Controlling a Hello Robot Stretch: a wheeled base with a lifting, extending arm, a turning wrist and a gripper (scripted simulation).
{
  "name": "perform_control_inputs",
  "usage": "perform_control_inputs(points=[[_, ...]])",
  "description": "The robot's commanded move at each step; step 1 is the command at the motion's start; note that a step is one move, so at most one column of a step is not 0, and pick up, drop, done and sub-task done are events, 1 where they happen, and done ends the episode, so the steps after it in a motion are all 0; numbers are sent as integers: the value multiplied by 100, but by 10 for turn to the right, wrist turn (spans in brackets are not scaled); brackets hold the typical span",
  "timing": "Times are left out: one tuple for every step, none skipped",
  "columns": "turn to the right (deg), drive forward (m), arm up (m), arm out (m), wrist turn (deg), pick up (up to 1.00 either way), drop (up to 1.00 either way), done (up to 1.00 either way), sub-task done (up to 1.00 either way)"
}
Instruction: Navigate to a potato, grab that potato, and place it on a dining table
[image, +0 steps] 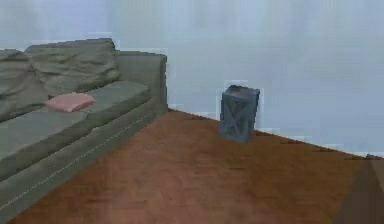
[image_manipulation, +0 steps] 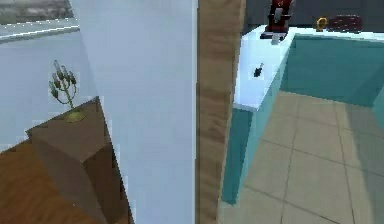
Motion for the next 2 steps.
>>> perform_control_inputs(points=[[-450,0,0,0,0,0,0,0,0],[-150,0,0,0,0,0,0,0,0]])
